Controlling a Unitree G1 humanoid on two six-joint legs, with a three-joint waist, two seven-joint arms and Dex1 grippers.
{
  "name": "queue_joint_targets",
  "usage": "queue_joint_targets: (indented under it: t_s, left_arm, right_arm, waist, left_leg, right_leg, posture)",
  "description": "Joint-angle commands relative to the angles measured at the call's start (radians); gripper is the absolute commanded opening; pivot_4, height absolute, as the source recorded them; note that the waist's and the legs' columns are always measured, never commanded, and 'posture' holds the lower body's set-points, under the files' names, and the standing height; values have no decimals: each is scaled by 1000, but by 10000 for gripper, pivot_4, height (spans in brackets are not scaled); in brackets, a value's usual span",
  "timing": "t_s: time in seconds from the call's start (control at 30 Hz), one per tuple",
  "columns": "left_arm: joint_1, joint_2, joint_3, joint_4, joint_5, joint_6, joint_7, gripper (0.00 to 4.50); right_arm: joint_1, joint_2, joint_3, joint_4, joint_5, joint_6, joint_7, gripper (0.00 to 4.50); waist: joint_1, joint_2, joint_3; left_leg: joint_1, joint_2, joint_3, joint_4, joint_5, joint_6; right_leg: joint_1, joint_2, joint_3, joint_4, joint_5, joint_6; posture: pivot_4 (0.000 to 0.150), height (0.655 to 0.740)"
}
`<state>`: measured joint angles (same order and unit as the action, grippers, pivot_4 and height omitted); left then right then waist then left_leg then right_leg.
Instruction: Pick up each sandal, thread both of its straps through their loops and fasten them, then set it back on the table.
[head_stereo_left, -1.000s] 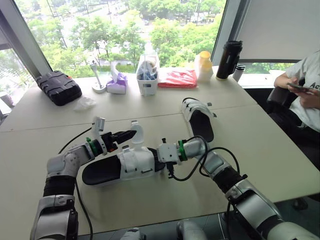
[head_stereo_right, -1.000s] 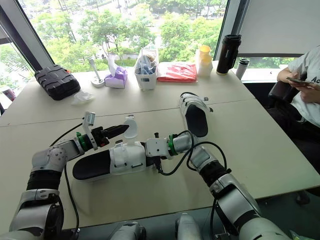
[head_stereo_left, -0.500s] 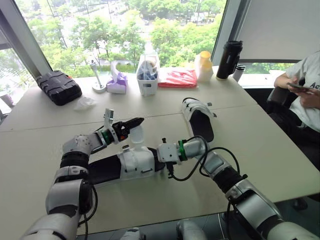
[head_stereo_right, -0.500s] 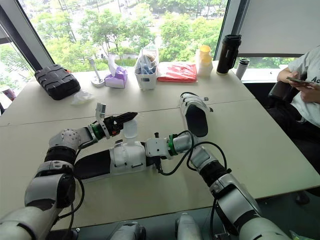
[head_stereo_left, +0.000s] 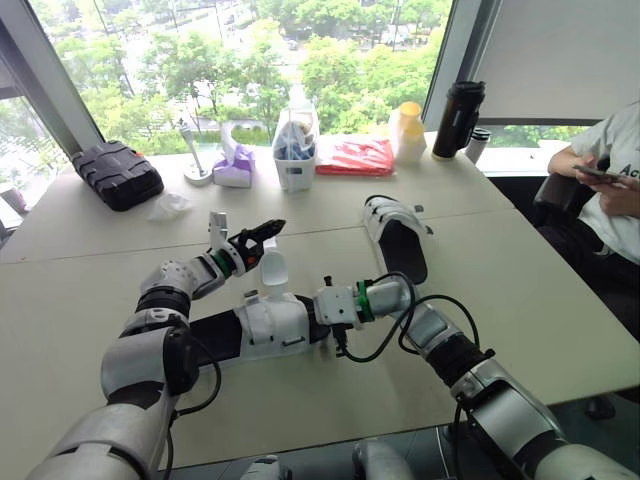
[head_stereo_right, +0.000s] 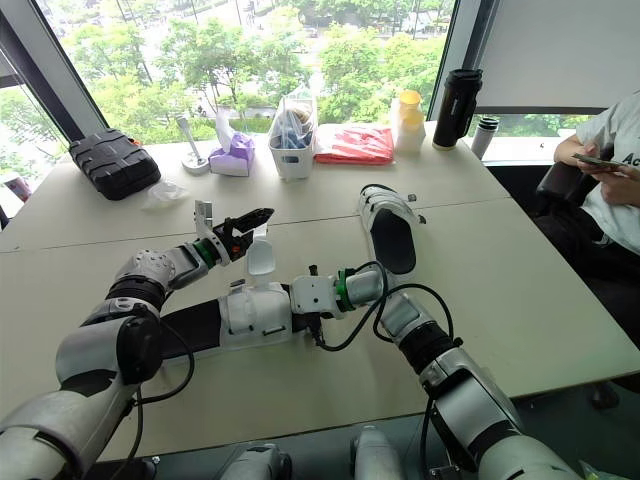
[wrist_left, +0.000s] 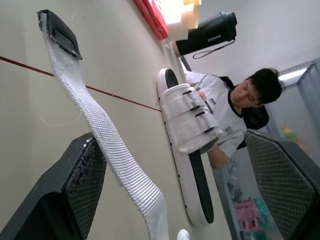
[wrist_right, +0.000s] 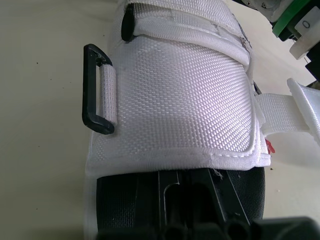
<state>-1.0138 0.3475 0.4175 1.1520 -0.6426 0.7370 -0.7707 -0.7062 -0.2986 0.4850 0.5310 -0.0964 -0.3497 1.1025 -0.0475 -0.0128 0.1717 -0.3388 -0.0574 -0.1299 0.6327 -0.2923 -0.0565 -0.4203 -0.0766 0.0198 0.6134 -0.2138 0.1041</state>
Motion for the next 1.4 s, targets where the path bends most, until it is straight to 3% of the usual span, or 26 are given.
queue_joint_targets:
  t_s: [0.03,0.1,0.17,0.4,0.5,0.63,0.73,0.83,0.97,1.13,1.33,1.4]
  left_arm:
    - [-38,16,22,-5,6,-12,-24,43317]
    - [-44,19,28,0,5,-20,-25,43317]
    - [-47,21,30,-2,5,-21,-35,35689]
    - [-52,32,18,-32,11,-7,-84,433]
    - [-23,37,-39,-147,24,-5,-207,433]
    - [97,46,-116,-487,-30,45,-381,433]
    - [225,62,-184,-773,-47,46,-442,433]
    - [304,74,-217,-929,-57,36,-456,433]
    - [518,151,-350,-1232,71,-240,-583,433]
    - [636,204,-420,-1325,181,-512,-641,433]
    - [652,279,-519,-1280,346,-859,-717,433]
    - [645,289,-538,-1257,367,-947,-734,5600]
  right_arm:
    - [25,-13,29,43,-65,31,-12,0]
    - [23,-12,30,46,-65,29,-11,0]
    - [22,-12,31,47,-66,27,-11,0]
    - [22,-14,31,48,-66,27,-9,0]
    - [22,-16,31,47,-66,27,-8,0]
    - [21,-19,30,48,-65,26,-5,0]
    - [22,-21,31,48,-64,25,-4,0]
    - [23,-22,31,48,-64,24,-3,0]
    - [23,-25,35,52,-64,17,5,0]
    - [14,-23,38,62,-66,8,11,0]
    - [9,-20,43,70,-68,2,15,0]
    - [8,-19,45,73,-70,-2,15,0]
  waist:
    - [0,0,0]
    - [0,0,0]
    - [0,0,0]
    - [0,0,0]
    - [-1,0,0]
    - [-3,0,0]
    - [-4,0,0]
    - [1,0,0]
    - [-2,0,0]
    - [5,0,0]
    - [4,0,0]
    - [4,0,0]
  left_leg:
    - [0,0,0,0,0,0]
    - [0,0,0,0,0,0]
    - [0,0,0,0,0,0]
    - [0,0,0,0,0,0]
    - [0,0,0,0,0,0]
    - [-1,0,1,0,0,0]
    - [-1,1,0,-1,0,-1]
    - [-1,1,0,-1,0,-1]
    - [0,1,2,-2,0,-1]
    - [-1,1,2,-1,0,-1]
    - [-1,1,5,-2,1,0]
    - [-1,1,5,-2,0,0]
  right_leg:
    - [0,0,0,0,0,0]
    - [0,0,0,0,0,0]
    - [0,0,0,0,0,0]
    - [0,0,0,0,0,0]
    - [0,0,0,0,0,0]
    - [-1,0,0,1,0,-1]
    - [-1,0,1,1,2,-4]
    - [-1,0,1,1,2,-4]
    - [-2,0,3,0,2,-4]
    - [-1,0,3,0,1,-9]
    - [-1,0,3,0,0,-10]
    - [-1,0,3,-1,0,-10]
  posture:
    - [1500,7400]
    - [1500,7400]
    - [1500,7400]
    - [1500,7400]
    - [1500,7400]
    - [1500,7400]
    - [1500,7400]
    - [1500,7400]
    - [1500,7400]
    - [1500,7400]
    - [1500,7400]
    - [1500,7400]
